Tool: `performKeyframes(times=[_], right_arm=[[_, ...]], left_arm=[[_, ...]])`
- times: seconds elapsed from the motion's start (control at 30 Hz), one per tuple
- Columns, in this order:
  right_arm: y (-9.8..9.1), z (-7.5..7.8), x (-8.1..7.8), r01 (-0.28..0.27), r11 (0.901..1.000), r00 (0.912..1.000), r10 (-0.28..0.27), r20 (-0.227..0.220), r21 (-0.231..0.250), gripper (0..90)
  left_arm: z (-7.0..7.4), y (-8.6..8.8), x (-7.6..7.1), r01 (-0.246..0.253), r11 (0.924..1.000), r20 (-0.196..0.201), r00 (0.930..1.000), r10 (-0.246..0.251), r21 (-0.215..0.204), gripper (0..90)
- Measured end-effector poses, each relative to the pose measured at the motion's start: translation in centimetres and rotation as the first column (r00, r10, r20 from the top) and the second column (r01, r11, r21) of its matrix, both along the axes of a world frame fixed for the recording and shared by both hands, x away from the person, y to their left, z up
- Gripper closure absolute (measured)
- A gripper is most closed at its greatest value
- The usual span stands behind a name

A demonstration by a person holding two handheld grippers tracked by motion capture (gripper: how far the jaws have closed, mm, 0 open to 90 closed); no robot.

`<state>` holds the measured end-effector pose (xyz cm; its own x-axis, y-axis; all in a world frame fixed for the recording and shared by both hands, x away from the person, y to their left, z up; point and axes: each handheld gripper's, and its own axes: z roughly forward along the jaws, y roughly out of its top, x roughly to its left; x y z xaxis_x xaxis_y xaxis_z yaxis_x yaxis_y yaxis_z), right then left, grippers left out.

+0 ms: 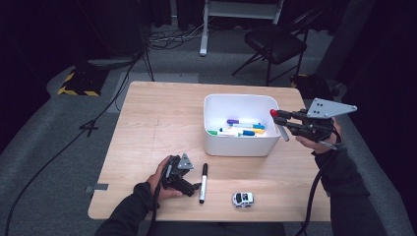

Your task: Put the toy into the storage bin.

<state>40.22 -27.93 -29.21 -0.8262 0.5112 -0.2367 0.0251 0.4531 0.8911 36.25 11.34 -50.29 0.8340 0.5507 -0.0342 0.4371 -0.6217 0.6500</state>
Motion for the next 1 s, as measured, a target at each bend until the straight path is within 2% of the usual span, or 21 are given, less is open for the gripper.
performKeyframes(times=[0.23, 0.5, 0.77, 0.9, 1.0], right_arm=[[0.4, 0.7, 1.5, 0.017, 0.9998, 0.9999, -0.017, 0.003, -0.006, 75.1], [1.9, 0.8, 3.1, 0.014, 0.9998, 0.9999, -0.014, -0.006, -0.011, 75.1], [3.8, -0.5, 5.1, 0.009, 0.9989, 0.9988, -0.011, -0.048, -0.046, 75.1], [4.9, -1.7, 6.0, 0.015, 0.9935, 0.997, -0.023, -0.074, -0.113, 75.1], [5.3, -2.7, 6.6, 0.014, 0.9897, 0.9948, -0.028, -0.098, -0.143, 75.1]], left_arm=[[0.0, 0.0, 0.0, 0.0, 1.0, 0.0, 1.0, 0.0, 0.0, 0.5], [0.0, 0.0, 0.0, 0.0, 1.0, 0.0, 1.0, 0.0, 0.0, 0.5], [0.0, 0.0, 0.0, 0.0, 1.0, 0.0, 1.0, 0.0, 0.0, 0.5], [0.0, 0.0, 0.0, 0.0, 1.0, 0.0, 1.0, 0.0, 0.001, 0.5], [0.0, 0.0, 0.0, 0.0, 1.0, 0.0, 1.0, 0.0, 0.0, 0.5]])
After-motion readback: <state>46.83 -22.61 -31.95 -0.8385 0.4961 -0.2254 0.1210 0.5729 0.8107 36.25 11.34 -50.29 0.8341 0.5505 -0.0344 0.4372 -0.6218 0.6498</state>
